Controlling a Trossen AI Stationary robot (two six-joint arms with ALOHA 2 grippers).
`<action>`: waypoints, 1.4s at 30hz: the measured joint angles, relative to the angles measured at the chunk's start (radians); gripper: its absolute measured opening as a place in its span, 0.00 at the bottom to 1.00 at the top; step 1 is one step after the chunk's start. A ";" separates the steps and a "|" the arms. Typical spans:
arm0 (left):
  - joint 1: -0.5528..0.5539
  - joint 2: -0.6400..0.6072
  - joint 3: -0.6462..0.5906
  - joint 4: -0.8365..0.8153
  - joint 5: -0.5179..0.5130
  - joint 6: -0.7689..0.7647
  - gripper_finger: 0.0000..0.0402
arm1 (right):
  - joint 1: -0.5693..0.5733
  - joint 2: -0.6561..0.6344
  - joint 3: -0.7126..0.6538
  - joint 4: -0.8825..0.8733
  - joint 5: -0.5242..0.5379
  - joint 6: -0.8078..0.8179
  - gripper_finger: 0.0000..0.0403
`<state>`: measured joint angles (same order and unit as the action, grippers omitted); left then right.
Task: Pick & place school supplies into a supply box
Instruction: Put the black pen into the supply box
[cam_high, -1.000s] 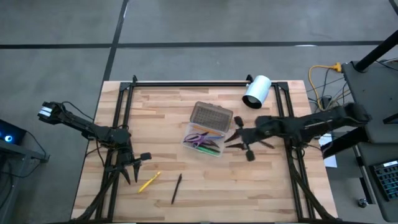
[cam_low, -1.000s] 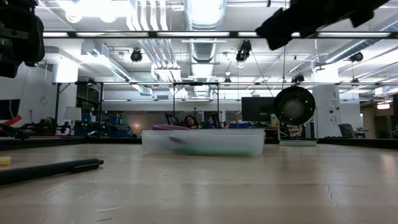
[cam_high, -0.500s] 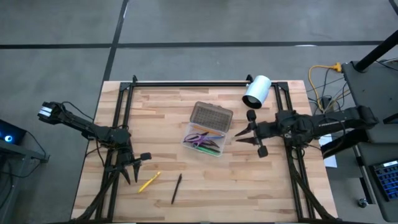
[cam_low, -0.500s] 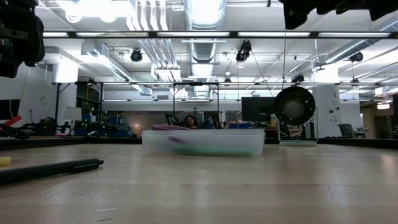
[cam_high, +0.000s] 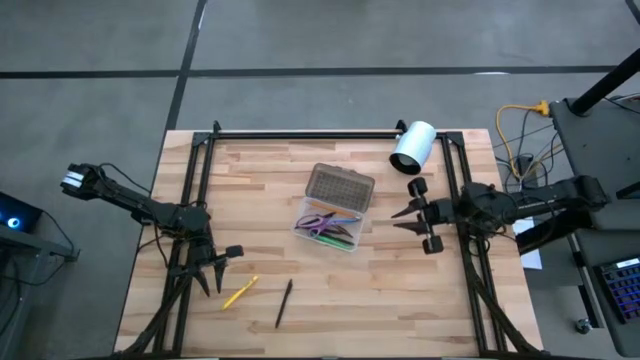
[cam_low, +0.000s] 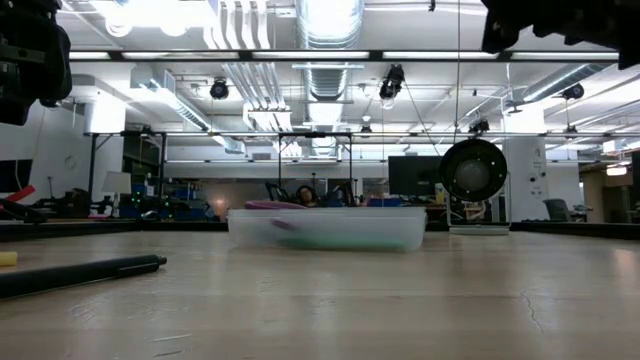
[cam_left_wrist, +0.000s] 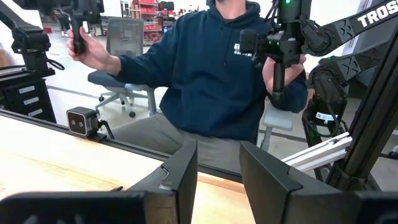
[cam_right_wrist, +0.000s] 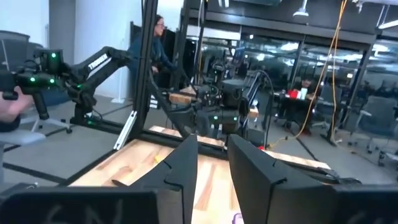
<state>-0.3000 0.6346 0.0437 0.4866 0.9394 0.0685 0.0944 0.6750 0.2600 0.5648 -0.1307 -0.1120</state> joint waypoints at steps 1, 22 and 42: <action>0.000 0.000 0.000 0.000 0.000 0.000 0.26 | 0.000 -0.019 -0.014 -0.001 0.000 0.000 0.19; 0.000 0.000 0.000 0.000 0.000 0.000 0.26 | -0.001 -0.471 -0.250 0.143 0.020 0.011 0.21; 0.000 0.002 0.000 0.000 0.000 0.000 0.26 | -0.004 -0.675 -0.249 -0.278 0.063 -0.076 0.18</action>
<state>-0.2998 0.6361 0.0433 0.4866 0.9394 0.0685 0.0906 0.0001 0.0109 0.2867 -0.0675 -0.1881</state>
